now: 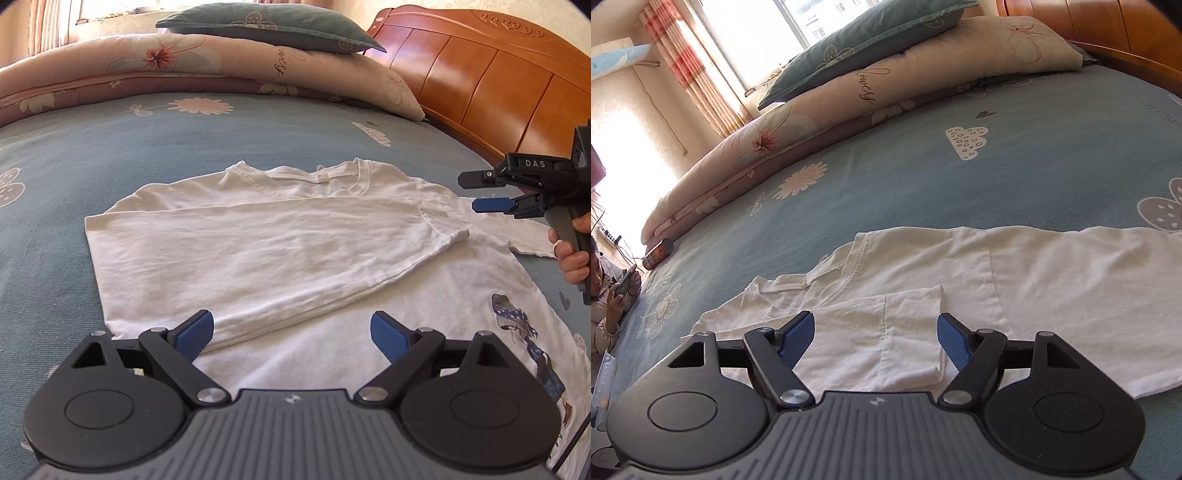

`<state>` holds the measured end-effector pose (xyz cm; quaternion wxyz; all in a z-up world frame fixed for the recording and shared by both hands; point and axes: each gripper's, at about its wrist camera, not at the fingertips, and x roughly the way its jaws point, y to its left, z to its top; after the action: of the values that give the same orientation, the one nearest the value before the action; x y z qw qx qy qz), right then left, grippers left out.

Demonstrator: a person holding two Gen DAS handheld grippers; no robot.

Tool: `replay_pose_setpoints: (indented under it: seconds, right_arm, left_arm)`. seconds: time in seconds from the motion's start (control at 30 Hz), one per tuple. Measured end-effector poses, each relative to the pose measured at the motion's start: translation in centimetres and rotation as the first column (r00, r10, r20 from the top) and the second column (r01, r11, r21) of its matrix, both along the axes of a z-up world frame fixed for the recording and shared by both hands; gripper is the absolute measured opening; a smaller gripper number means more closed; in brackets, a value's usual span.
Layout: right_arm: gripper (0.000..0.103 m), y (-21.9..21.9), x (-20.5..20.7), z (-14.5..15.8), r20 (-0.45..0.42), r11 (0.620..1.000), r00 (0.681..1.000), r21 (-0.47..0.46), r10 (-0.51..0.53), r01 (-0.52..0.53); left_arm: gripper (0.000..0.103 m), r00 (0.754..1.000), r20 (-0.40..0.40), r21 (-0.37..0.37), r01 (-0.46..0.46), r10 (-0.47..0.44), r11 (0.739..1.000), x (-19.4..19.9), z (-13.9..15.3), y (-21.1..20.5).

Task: Fold clothes
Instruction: 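Position the open right tool over the unfolded sleeve's cuff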

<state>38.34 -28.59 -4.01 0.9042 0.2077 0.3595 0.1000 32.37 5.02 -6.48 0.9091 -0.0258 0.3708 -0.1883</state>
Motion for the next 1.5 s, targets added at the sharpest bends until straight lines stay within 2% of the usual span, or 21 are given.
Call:
replay_pose_setpoints:
  seconds: [0.13, 0.27, 0.37, 0.43, 0.47, 0.53, 0.67, 0.73, 0.9, 0.97, 1.03, 1.1, 1.33, 1.5]
  right_arm:
    - [0.079, -1.2, -0.8, 0.4, -0.002, 0.997, 1.000, 0.071, -0.009, 0.009]
    - [0.081, 0.6, 0.2, -0.6, 0.000, 0.991, 0.999, 0.133, 0.032, -0.032]
    - [0.082, 2.2, 0.4, -3.3, -0.049, 0.987, 0.998, 0.160, 0.036, -0.028]
    - [0.082, 2.5, -0.1, -5.0, -0.047, 0.986, 0.998, 0.162, 0.031, -0.023]
    - [0.082, 2.4, -0.6, -5.0, -0.025, 0.986, 0.999, 0.166, 0.033, -0.028]
    - [0.082, 1.8, -1.2, -4.5, -0.034, 0.987, 0.999, 0.159, 0.035, -0.029]
    - [0.082, -1.0, -3.6, -2.3, 0.014, 0.998, 1.000, 0.066, -0.013, 0.012]
    - [0.083, -3.5, -5.3, -1.3, 0.034, 0.996, 0.997, 0.061, -0.065, 0.063]
    - [0.084, -11.2, -9.9, -0.9, -0.018, 0.969, 0.970, 0.054, -0.242, 0.243]
    - [0.082, -14.2, -11.7, -1.3, -0.035, 0.938, 0.938, 0.033, -0.344, 0.345]
    - [0.067, -17.2, -13.4, -1.9, -0.043, 0.895, 0.895, 0.018, -0.444, 0.445]
    - [0.059, -20.4, -14.9, -2.6, -0.054, 0.847, 0.849, 0.057, -0.526, 0.529]
    - [0.058, -28.0, -17.7, -6.0, -0.117, 0.663, 0.700, 0.242, -0.705, 0.708]
    - [0.056, -30.6, -17.8, -8.4, -0.133, 0.569, 0.650, 0.373, -0.749, 0.732]
  left_arm:
    - [0.093, 0.999, -0.019, 0.047, 0.030, -0.029, 0.998, 0.1, -0.8, -1.6]
    - [0.095, 0.999, -0.044, 0.094, 0.032, -0.028, 0.995, 0.3, -2.0, -2.3]
    - [0.098, 0.998, -0.046, 0.094, 0.035, -0.030, 0.995, 0.2, -2.1, -2.4]
    - [0.099, 0.998, -0.049, 0.085, 0.035, -0.031, 0.996, 0.2, -2.1, -2.3]
    - [0.100, 0.998, -0.051, 0.078, 0.037, -0.033, 0.996, 0.2, -2.1, -2.2]
    - [0.101, 0.998, -0.055, 0.059, 0.038, -0.035, 0.998, 0.3, -2.1, -2.0]
    - [0.102, 0.998, -0.060, 0.036, 0.032, -0.030, 0.999, 0.5, -2.1, -1.8]
    - [0.102, 0.998, -0.059, 0.039, 0.032, -0.030, 0.999, 0.4, -2.2, -1.9]
    - [0.102, 0.998, -0.057, 0.043, 0.032, -0.029, 0.999, 0.4, -2.2, -1.9]
    - [0.102, 0.998, -0.057, 0.036, 0.031, -0.028, 0.999, 0.5, -2.2, -1.8]
    - [0.102, 0.998, -0.057, 0.026, 0.032, -0.031, 0.999, 0.5, -2.2, -1.7]
    - [0.102, 0.998, -0.057, 0.016, 0.031, -0.031, 0.999, 0.5, -2.2, -1.5]
    - [0.102, 0.998, -0.052, -0.004, 0.034, -0.035, 0.999, 0.6, -2.4, -1.2]
    - [0.102, 0.998, -0.049, -0.013, 0.036, -0.036, 0.999, 0.7, -2.4, -1.0]
